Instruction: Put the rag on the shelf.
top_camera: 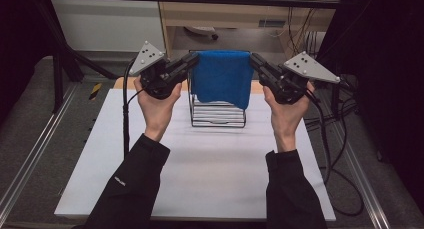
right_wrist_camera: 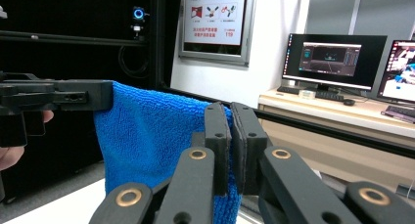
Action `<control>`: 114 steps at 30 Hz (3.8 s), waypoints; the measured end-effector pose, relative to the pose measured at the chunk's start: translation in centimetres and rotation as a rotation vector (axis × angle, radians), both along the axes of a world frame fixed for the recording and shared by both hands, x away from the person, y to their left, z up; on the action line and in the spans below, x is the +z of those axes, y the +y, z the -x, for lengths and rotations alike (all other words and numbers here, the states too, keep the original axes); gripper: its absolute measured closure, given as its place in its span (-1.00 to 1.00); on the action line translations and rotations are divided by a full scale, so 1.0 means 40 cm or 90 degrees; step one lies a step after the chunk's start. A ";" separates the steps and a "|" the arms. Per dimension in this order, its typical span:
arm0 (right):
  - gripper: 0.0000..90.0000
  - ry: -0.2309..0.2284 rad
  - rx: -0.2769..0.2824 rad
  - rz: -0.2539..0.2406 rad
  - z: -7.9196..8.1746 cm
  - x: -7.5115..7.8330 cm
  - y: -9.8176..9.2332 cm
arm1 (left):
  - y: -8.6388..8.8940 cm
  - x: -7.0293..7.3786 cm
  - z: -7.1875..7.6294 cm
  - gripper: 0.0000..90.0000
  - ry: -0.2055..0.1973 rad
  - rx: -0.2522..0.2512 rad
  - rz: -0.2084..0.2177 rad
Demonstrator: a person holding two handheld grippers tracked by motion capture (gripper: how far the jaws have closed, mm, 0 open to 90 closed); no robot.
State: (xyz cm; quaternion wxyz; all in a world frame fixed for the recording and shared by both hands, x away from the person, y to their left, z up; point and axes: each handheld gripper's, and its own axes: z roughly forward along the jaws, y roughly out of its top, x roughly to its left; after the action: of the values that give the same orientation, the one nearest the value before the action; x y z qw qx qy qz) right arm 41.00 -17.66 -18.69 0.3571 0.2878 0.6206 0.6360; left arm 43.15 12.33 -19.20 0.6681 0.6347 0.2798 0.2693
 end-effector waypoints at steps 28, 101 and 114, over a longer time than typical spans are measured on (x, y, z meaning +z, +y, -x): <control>0.93 -0.022 -0.015 0.001 -0.088 0.105 0.008 | -0.013 0.104 -0.078 0.90 -0.026 0.023 0.009; 0.91 0.115 0.027 0.084 -0.203 -0.039 -0.010 | 0.011 -0.067 -0.173 0.89 0.055 -0.026 -0.090; 0.91 0.151 0.041 0.114 -0.176 -0.061 -0.026 | -0.004 -0.081 -0.146 0.86 0.098 -0.036 -0.129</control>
State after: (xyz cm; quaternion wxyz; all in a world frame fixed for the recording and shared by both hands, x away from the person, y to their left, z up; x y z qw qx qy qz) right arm 48.03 -18.69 -21.12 0.2851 0.3078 0.7218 0.5505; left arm 49.00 12.18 -22.43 0.5845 0.7255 0.2835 0.2275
